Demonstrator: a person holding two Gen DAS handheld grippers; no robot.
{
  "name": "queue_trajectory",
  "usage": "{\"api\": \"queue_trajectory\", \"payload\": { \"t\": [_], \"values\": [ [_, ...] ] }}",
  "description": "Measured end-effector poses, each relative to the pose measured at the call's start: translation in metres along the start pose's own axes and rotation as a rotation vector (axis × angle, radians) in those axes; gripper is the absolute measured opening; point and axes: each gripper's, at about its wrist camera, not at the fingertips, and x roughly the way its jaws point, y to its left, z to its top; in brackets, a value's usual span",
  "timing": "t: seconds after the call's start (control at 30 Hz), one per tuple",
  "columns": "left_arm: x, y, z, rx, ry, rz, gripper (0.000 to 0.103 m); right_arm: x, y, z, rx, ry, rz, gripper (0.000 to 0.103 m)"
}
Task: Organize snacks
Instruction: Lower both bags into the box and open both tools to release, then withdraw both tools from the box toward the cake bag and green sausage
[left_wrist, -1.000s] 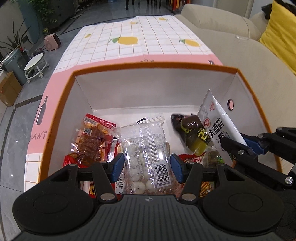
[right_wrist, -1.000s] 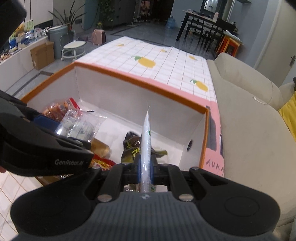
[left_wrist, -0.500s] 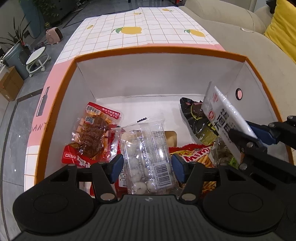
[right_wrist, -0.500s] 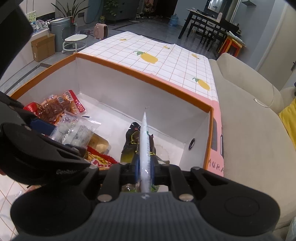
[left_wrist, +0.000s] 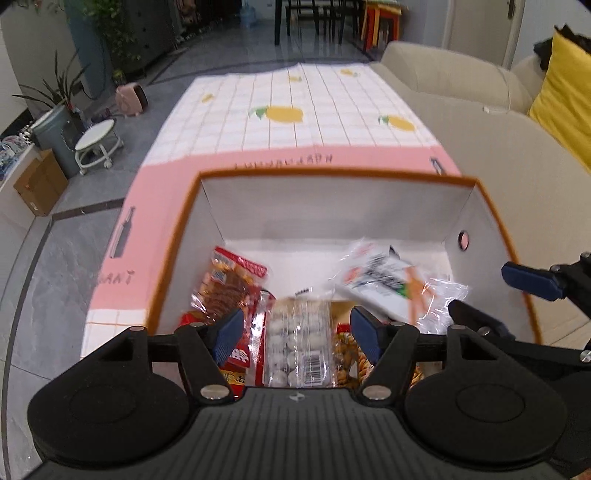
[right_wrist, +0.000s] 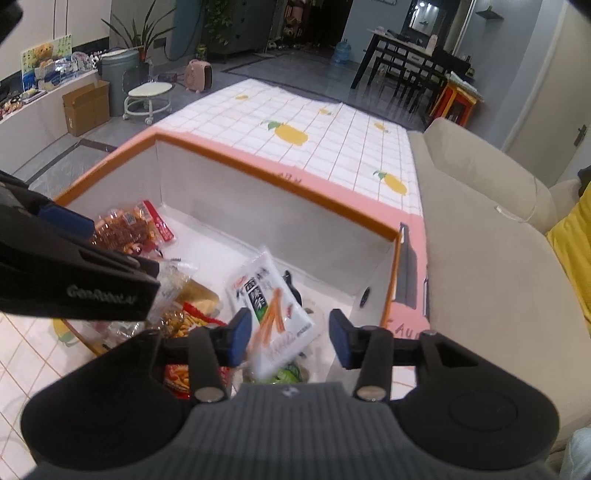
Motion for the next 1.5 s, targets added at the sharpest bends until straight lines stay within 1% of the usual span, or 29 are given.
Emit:
{"api": "queue_trajectory", "payload": {
  "t": [0.03,0.1,0.17,0.27,0.4,0.53,0.63,0.77,0.97,1.1,1.23,1.43,1.5],
  "values": [
    [-0.005,0.001,0.001,-0.005,-0.013,0.001,0.078,-0.004,0.0,0.0,0.001,-0.007,-0.002,0.047],
    [-0.017,0.002,0.002,-0.011,-0.043,0.002,0.078,-0.013,-0.001,0.003,0.003,-0.024,-0.005,0.052],
    [-0.029,0.002,0.002,-0.012,-0.073,0.002,0.078,-0.022,-0.001,0.004,0.007,-0.045,-0.01,0.055],
    [-0.047,0.001,0.0,-0.01,-0.122,0.001,0.078,-0.039,-0.002,0.004,0.018,-0.08,-0.018,0.064],
    [-0.068,0.0,-0.008,-0.005,-0.18,0.003,0.078,-0.063,-0.003,-0.003,0.038,-0.125,-0.023,0.066],
    [-0.086,0.0,-0.025,0.001,-0.237,0.019,0.079,-0.086,-0.003,-0.015,0.076,-0.167,-0.021,0.068],
    [-0.096,0.001,-0.041,-0.01,-0.263,0.025,0.079,-0.102,-0.005,-0.028,0.123,-0.195,-0.008,0.07],
    [-0.108,0.002,-0.064,-0.031,-0.29,0.0,0.08,-0.118,-0.004,-0.05,0.157,-0.219,-0.01,0.07],
    [-0.123,-0.002,-0.094,-0.001,-0.338,-0.006,0.081,-0.138,-0.004,-0.087,0.218,-0.24,0.01,0.07],
    [-0.127,-0.002,-0.115,-0.012,-0.335,-0.031,0.082,-0.146,0.0,-0.109,0.224,-0.234,0.014,0.07],
    [-0.125,0.0,-0.134,-0.015,-0.313,-0.032,0.082,-0.148,0.001,-0.127,0.244,-0.221,0.024,0.071],
    [-0.115,0.004,-0.151,-0.034,-0.268,-0.039,0.082,-0.15,0.005,-0.148,0.257,-0.216,0.026,0.071],
    [-0.11,0.003,-0.153,-0.035,-0.254,-0.042,0.082,-0.148,0.008,-0.153,0.254,-0.215,0.03,0.075]
  ]
}}
